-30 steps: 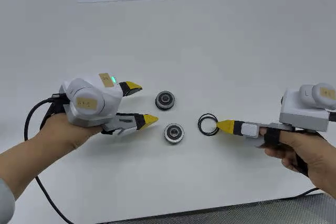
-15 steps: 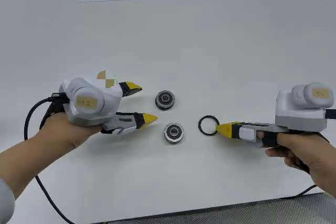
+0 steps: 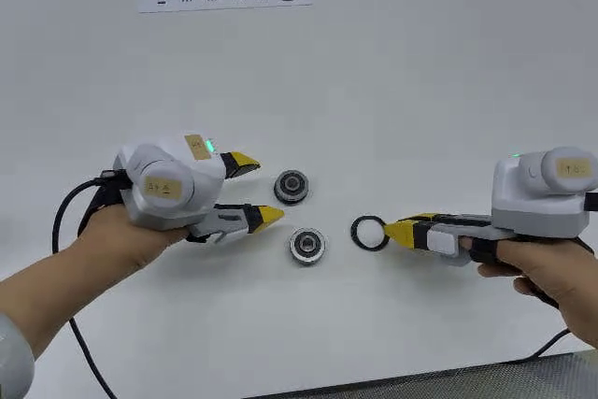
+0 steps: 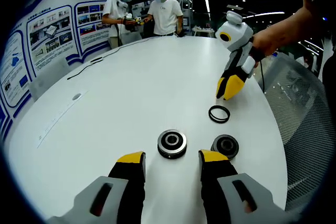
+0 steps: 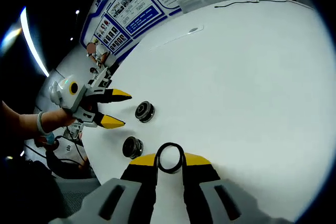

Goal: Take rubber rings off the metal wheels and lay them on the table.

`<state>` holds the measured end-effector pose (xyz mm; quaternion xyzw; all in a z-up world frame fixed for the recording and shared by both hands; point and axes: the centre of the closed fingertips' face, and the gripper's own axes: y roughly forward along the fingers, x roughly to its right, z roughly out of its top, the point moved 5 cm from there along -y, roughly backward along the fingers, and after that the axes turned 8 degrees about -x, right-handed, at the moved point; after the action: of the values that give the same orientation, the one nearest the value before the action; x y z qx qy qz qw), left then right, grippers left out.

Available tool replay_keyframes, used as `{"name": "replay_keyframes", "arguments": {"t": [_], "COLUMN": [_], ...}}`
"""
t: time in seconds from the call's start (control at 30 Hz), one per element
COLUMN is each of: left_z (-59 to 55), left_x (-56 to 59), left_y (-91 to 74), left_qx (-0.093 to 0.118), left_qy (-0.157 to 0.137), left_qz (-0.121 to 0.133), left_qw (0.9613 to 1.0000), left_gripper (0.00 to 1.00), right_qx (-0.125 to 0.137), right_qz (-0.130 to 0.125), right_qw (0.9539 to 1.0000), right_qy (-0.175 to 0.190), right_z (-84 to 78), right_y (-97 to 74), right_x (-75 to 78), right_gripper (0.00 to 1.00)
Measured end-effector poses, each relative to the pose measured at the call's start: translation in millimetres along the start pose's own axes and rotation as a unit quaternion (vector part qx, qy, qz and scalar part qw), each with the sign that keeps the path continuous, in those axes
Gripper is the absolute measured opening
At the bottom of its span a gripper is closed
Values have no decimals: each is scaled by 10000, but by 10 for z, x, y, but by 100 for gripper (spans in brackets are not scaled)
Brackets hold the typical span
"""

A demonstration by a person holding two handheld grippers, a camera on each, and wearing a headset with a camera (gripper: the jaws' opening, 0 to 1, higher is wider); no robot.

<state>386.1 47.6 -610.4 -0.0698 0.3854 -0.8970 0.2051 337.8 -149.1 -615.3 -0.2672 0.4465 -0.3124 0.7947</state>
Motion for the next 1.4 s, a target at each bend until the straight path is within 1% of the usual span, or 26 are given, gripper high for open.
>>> {"name": "replay_keyframes", "arguments": {"t": [0.17,0.27,0.4,0.5,0.63,0.87,1.03,1.13,1.33,1.4], "left_z": [36,52,77,99,142,197,185,177,165,173], "left_x": [-9,-16,-24,-28,-33,-8,-1,1,1,11], "left_y": [28,47,67,93,138,206,254,271,298,289], "left_qx": [13,-2,-6,-30,-52,-94,-196,-245,-289,-270], "left_qy": [37,44,15,54,100,248,377,395,432,442], "left_qz": [-1,-3,8,8,0,-75,-119,-142,-187,-203], "left_qw": [10000,10000,10000,10000,9999,9996,9990,9988,9985,9985], "left_gripper": [37,34,29,25,24,20,19,18,17,16], "right_qx": [84,130,123,115,90,84,105,107,123,134], "right_qz": [80,153,228,278,339,421,443,451,468,486], "right_qw": [9997,9994,9991,9989,9986,9983,9982,9982,9983,9982], "right_qy": [-227,-283,-338,-369,-394,-402,-387,-381,-338,-310], "right_z": [122,191,240,265,280,305,328,338,367,379], "right_y": [73,127,185,223,270,317,334,339,360,369], "right_x": [-100,-156,-207,-240,-269,-296,-296,-299,-279,-286], "right_gripper": [21,21,21,21,21,21,20,20,20,20]}}
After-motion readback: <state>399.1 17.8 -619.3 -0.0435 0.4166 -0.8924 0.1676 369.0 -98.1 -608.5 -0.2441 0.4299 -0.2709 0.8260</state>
